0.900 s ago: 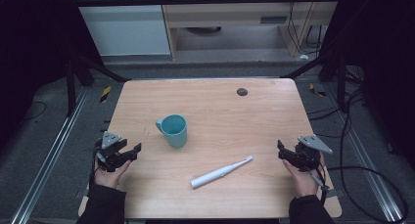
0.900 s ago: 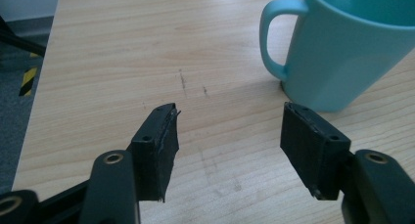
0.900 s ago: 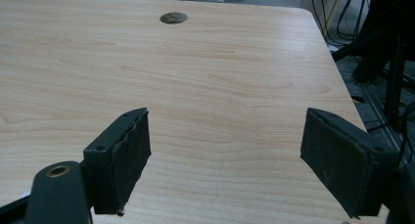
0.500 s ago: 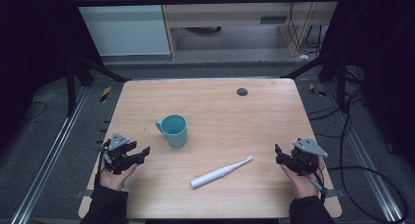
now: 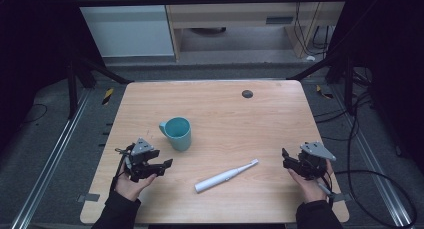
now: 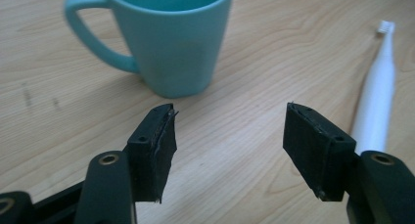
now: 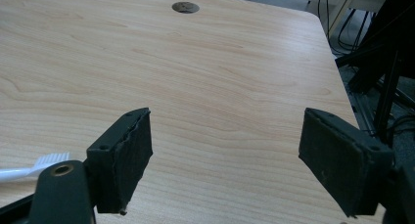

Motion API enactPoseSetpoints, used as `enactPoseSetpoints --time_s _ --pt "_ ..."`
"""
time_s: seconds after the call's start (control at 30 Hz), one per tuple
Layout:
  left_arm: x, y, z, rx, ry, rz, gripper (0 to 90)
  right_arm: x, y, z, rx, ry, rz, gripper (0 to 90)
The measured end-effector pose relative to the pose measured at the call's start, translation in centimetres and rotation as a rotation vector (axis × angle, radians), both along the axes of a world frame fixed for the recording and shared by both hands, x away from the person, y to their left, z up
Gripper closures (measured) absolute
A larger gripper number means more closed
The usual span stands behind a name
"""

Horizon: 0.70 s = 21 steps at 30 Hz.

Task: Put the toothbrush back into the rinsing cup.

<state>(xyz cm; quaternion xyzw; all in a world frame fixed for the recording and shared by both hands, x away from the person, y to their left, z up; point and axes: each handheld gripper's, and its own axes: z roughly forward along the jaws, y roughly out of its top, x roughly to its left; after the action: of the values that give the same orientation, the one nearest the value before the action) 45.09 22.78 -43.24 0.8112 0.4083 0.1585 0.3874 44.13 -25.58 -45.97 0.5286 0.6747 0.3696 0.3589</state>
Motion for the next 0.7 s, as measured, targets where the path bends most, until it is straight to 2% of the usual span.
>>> enactPoseSetpoints --time_s 0.03,0.13,0.23,0.43,0.7 --pt "-0.1 -0.6 0.0 0.019 0.004 -0.026 36.2 0.0 0.0 -0.1 0.0 0.005 0.003 19.9" --pt "-0.2 -1.2 0.1 0.039 0.005 -0.052 36.7 0.0 0.1 -0.1 -0.002 0.009 0.003 20.0" --pt "-0.2 -2.2 0.3 0.066 0.031 -0.112 38.1 0.1 0.1 0.0 0.005 0.009 0.007 20.2" --pt "0.0 -3.6 1.0 0.092 0.036 -0.16 40.1 0.1 0.2 -0.2 0.003 0.025 0.013 20.3" --pt "0.4 -6.2 2.0 0.127 0.048 -0.252 43.7 0.3 0.3 -0.3 -0.003 0.037 0.018 20.5"
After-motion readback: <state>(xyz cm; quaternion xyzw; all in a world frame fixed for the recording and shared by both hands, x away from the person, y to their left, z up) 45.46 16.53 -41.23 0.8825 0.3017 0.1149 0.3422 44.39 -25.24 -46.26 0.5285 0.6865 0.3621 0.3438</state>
